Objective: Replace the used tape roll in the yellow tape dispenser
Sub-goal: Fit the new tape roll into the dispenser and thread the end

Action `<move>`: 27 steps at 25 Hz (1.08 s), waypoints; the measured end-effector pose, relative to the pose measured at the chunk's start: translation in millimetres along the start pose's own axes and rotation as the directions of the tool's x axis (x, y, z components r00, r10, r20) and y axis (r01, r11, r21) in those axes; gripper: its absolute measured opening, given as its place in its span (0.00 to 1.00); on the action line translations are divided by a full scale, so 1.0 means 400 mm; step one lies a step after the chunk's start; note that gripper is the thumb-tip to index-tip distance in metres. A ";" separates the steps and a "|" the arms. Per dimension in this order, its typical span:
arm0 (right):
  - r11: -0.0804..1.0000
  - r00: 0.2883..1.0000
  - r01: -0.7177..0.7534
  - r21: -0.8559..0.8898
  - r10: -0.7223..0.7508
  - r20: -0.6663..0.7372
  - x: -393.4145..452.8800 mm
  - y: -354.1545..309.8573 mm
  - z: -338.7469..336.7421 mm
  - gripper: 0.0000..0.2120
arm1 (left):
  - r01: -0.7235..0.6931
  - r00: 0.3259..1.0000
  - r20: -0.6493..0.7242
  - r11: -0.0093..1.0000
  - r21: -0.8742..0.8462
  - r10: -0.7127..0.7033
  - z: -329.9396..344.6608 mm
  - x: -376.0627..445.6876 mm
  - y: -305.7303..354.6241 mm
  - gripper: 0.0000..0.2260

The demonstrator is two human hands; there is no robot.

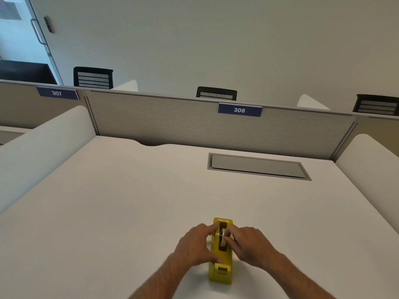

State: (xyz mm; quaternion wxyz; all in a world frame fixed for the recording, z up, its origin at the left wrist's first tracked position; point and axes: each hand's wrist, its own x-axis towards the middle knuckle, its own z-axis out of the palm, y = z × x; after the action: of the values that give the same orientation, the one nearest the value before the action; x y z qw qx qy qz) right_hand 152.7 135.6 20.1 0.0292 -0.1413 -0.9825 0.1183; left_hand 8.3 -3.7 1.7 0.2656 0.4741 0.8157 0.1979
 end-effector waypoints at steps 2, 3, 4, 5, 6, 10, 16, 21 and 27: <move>1.000 1.000 -0.016 0.004 0.016 0.016 -0.005 -0.008 0.004 0.09 | 0.003 0.999 0.036 1.000 0.024 -0.003 -0.012 0.006 -0.004 0.47; 1.000 0.999 -0.024 0.010 0.024 0.026 -0.008 -0.012 0.007 0.09 | 0.006 0.999 0.041 1.000 0.031 -0.007 -0.016 0.007 -0.003 0.47; 0.999 0.999 -0.032 0.018 0.031 0.035 -0.011 -0.015 0.010 0.09 | 0.012 0.999 0.039 0.999 0.030 -0.013 -0.019 0.007 -0.001 0.47; 0.999 0.999 -0.037 0.027 0.036 0.038 -0.014 -0.019 0.013 0.09 | 0.019 0.999 0.035 1.000 0.022 -0.020 -0.020 0.008 0.002 0.47; 0.999 0.999 -0.040 0.035 0.039 0.039 -0.018 -0.023 0.017 0.10 | 0.024 0.999 0.032 1.000 0.013 -0.025 -0.019 0.008 0.003 0.47; 0.999 0.997 -0.040 0.025 0.039 0.063 -0.038 -0.036 0.031 0.10 | 0.031 0.999 0.029 1.000 0.004 -0.031 -0.013 0.009 0.002 0.47; 0.999 0.998 -0.041 0.007 0.040 0.047 -0.075 -0.045 0.047 0.12 | 0.052 0.998 0.034 0.998 -0.029 -0.051 -0.012 0.007 0.000 0.46; 0.996 0.996 -0.073 0.049 0.070 0.052 -0.106 -0.060 0.080 0.14 | 0.059 0.998 0.022 0.998 -0.031 -0.059 -0.007 0.008 0.000 0.47; 0.993 0.993 -0.105 0.058 0.102 0.051 -0.129 -0.082 0.081 0.13 | 0.058 0.998 0.017 0.998 0.003 -0.058 -0.002 0.013 -0.007 0.48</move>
State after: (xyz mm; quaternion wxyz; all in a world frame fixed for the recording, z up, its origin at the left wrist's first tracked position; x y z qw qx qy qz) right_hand 190.5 83.3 -4.5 0.0035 -0.1882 -0.9702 0.1525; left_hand 3.9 -0.4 -0.5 0.2777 0.4522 0.8272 0.1848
